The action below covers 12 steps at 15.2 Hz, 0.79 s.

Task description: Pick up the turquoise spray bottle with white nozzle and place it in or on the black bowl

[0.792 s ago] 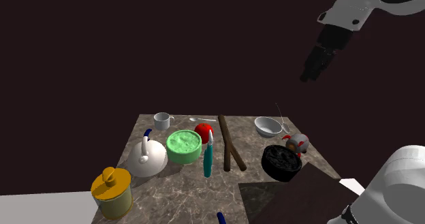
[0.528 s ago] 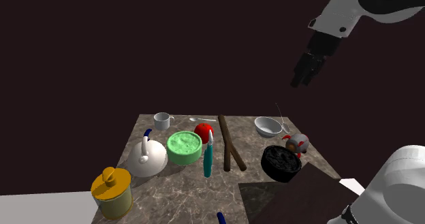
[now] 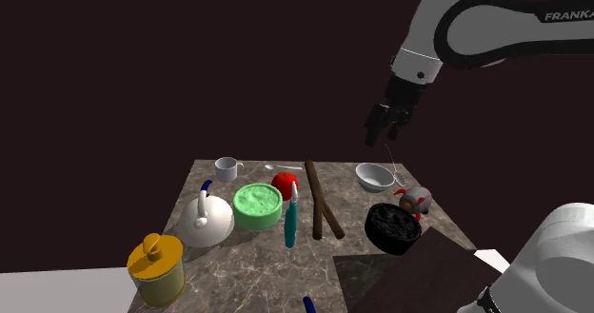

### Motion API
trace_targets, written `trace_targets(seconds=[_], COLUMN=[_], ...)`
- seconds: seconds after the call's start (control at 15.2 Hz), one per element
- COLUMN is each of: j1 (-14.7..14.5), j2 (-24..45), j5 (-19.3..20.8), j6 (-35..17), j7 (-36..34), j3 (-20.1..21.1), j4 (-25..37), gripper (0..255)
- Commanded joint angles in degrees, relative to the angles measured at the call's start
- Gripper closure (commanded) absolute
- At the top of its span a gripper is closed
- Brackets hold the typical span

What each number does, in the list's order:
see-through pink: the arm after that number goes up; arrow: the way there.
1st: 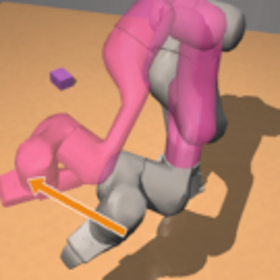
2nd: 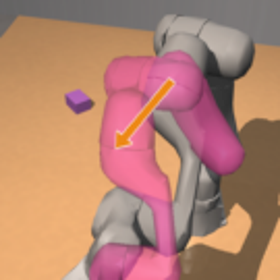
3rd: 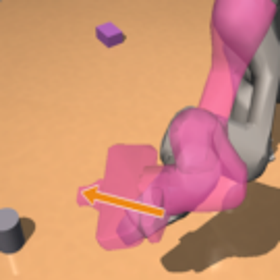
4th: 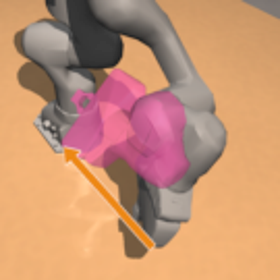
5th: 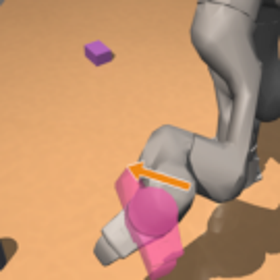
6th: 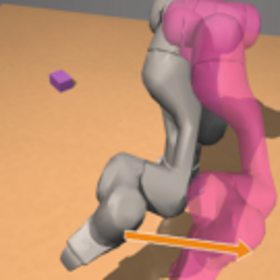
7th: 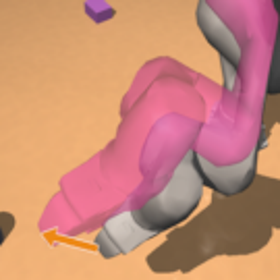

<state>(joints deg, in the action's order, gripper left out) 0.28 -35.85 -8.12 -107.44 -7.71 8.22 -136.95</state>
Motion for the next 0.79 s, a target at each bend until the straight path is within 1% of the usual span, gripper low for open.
trace_targets(seconds=[0.0, 0.2, 0.4, 0.59, 0.73], j1=[0.1, 0.45, 1.04, 1.84, 2.37], j2=[3.01, 8.19, 14.04, 20.46, 25.04], j5=[0.06, 0.77, 2.32, 4.93, 7.38], j6=[-4.0, -8.88, -13.45, -17.57, -19.96], j7=[-2.57, -6.6, -11.04, -16.02, -19.72], j3=[2.2, 5.35, 8.38, 11.25, 12.94], j4=[-0.98, -0.92, -0.08, 1.52, 3.02], gripper=[0, 0, 0, 0, 0])
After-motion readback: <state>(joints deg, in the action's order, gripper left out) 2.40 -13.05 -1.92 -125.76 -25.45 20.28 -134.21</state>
